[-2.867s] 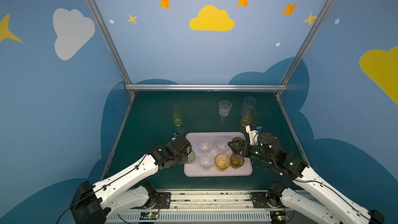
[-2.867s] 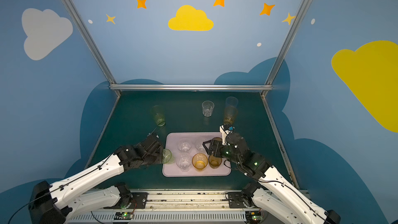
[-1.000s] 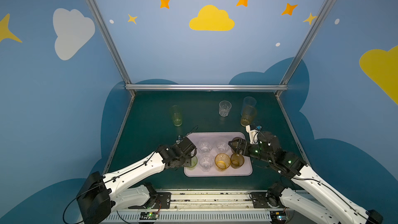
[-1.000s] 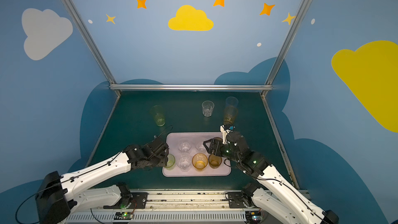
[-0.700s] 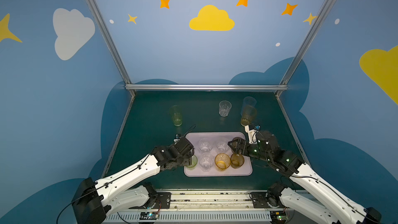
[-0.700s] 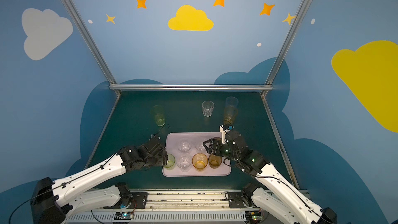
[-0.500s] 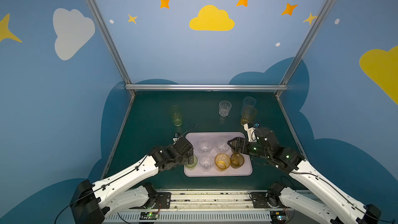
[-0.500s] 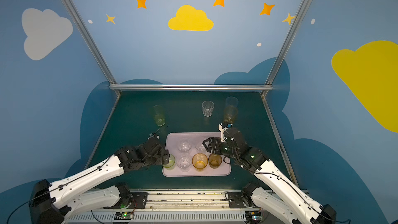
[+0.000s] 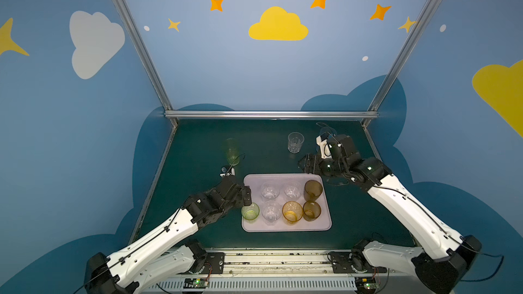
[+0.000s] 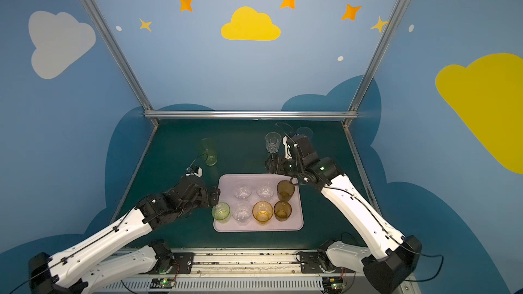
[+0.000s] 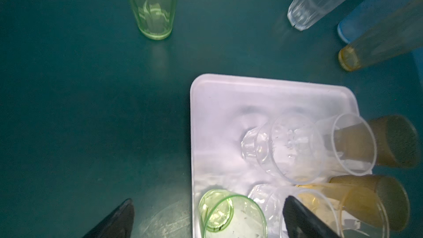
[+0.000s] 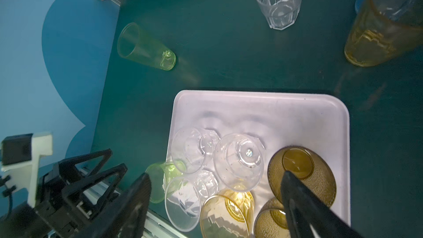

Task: Place the glasses into the tray
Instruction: Place the glass on the tray, then pick up the glass from the top-center of the table.

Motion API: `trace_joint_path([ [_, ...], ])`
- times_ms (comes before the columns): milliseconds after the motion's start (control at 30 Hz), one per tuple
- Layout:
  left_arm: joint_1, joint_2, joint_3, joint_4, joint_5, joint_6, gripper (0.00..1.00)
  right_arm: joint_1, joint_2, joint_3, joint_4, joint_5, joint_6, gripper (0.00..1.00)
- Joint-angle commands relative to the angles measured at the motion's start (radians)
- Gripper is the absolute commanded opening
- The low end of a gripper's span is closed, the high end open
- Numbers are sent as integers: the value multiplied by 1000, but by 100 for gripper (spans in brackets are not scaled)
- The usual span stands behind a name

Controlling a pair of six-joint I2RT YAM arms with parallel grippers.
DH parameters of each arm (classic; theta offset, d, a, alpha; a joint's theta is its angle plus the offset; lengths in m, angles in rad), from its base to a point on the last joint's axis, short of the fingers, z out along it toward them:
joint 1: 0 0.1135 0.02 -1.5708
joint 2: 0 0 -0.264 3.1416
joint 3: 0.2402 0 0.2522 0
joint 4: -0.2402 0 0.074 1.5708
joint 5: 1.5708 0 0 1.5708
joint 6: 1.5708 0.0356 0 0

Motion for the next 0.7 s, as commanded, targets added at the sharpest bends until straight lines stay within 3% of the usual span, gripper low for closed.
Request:
trace_joint_path([
  [0, 30, -14, 5, 59, -21, 60, 100, -34, 67, 84, -50, -5, -54, 88],
  [267, 89, -11, -39, 208, 67, 132, 100, -112, 245, 249, -91, 19, -104, 88],
  [667, 128, 4, -114, 370, 94, 115, 100, -186, 575, 598, -213, 71, -191, 83],
])
